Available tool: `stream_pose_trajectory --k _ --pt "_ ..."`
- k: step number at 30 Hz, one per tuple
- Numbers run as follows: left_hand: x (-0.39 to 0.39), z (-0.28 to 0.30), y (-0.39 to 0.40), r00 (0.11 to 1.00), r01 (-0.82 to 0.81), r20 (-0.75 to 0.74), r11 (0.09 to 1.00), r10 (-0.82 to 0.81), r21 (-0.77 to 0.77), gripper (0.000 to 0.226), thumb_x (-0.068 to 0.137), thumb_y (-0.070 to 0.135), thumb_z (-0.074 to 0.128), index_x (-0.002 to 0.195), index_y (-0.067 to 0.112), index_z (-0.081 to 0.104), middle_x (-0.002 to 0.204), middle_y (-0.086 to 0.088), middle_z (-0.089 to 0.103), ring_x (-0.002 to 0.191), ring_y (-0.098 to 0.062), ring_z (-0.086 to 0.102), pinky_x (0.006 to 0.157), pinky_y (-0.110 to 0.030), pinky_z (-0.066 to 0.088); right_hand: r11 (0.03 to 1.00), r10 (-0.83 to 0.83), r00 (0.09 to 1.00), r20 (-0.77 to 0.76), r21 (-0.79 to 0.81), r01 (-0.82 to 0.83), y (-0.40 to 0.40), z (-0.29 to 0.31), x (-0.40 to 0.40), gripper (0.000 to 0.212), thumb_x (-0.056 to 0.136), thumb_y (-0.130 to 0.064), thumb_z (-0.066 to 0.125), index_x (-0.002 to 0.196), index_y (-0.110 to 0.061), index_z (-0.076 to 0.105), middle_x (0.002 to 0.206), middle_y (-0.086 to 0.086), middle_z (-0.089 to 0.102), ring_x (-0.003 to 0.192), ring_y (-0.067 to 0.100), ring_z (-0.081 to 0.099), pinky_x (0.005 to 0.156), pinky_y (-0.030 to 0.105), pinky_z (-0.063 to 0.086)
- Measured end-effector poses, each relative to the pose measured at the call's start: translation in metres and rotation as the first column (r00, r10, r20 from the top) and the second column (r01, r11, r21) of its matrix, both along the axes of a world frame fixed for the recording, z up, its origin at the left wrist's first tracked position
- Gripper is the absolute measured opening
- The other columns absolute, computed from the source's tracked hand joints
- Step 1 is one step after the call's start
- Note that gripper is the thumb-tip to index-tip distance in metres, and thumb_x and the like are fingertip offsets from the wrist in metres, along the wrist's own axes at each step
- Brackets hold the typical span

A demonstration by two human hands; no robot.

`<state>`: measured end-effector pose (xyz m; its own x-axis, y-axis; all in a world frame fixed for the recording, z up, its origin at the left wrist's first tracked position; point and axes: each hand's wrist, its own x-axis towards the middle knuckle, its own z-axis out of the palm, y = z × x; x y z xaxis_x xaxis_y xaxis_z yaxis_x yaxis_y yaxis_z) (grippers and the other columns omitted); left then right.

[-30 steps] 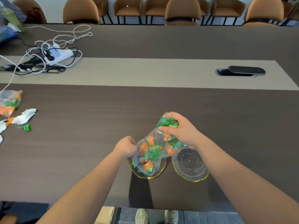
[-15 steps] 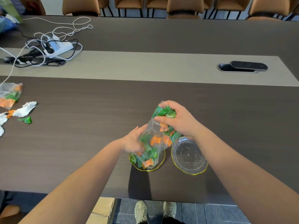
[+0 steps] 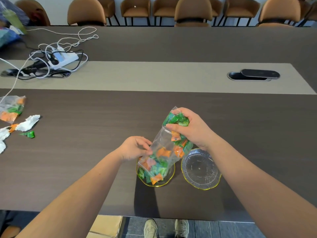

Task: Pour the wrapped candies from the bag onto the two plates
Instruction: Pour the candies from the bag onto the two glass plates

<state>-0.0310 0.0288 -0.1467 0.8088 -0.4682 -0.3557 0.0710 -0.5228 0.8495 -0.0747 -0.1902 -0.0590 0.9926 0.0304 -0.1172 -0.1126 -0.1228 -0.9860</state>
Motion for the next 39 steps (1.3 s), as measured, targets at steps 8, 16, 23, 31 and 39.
stream_pose_trajectory --k 8,16,23,31,39 --pt "0.010 0.020 0.001 0.997 -0.080 -0.022 0.997 0.081 0.017 0.011 0.066 0.011 0.082 0.074 0.007 0.076 0.091 -0.004 0.076 0.084 -0.013 0.067 0.088 -0.025 0.049 0.997 -0.072 0.997 -0.002 0.006 0.072 -0.019 -0.002 0.000 0.026 0.077 -0.015 0.076 0.093 -0.028 0.060 0.081 -0.002 0.064 0.071 0.014 0.061 0.071 0.032 0.055" --pt "0.008 0.038 -0.024 0.994 -0.106 -0.004 0.993 0.106 0.061 0.006 0.067 0.012 0.081 0.072 0.013 0.077 0.066 0.010 0.073 0.078 -0.013 0.067 0.084 -0.027 0.053 0.984 -0.152 0.985 -0.082 0.083 0.159 -0.048 -0.010 -0.004 0.025 0.075 -0.018 0.077 0.095 -0.027 0.063 0.089 0.000 0.068 0.079 0.018 0.065 0.077 0.041 0.057" --pt "0.011 0.052 -0.052 0.999 -0.035 0.014 0.999 0.034 0.036 0.016 0.068 0.013 0.081 0.061 0.026 0.073 0.053 0.015 0.068 0.056 0.006 0.058 0.068 -0.014 0.050 0.920 -0.285 0.944 -0.168 0.227 0.318 -0.081 -0.024 -0.017 0.020 0.078 -0.011 0.073 0.092 -0.021 0.064 0.083 0.001 0.064 0.075 0.016 0.060 0.074 0.035 0.052" --pt "0.015 0.064 -0.118 0.995 0.081 0.053 0.996 -0.082 0.024 0.018 0.068 0.016 0.081 0.058 0.029 0.073 0.055 0.013 0.068 0.057 -0.001 0.057 0.060 -0.017 0.048 0.824 -0.442 0.870 -0.217 0.285 0.490 -0.139 -0.027 -0.045 0.020 0.082 -0.008 0.069 0.097 -0.016 0.060 0.077 0.000 0.067 0.063 0.007 0.067 0.059 0.027 0.054" --pt "0.002 0.053 -0.179 0.975 0.218 0.025 0.974 -0.220 0.057 0.007 0.068 0.015 0.081 0.073 0.015 0.076 0.052 0.016 0.065 0.048 0.011 0.054 0.054 -0.006 0.044 0.840 -0.491 0.852 -0.180 0.163 0.518 -0.192 -0.020 -0.067 0.019 0.079 -0.011 0.072 0.095 -0.017 0.063 0.086 0.008 0.067 0.080 0.026 0.064 0.077 0.045 0.055"
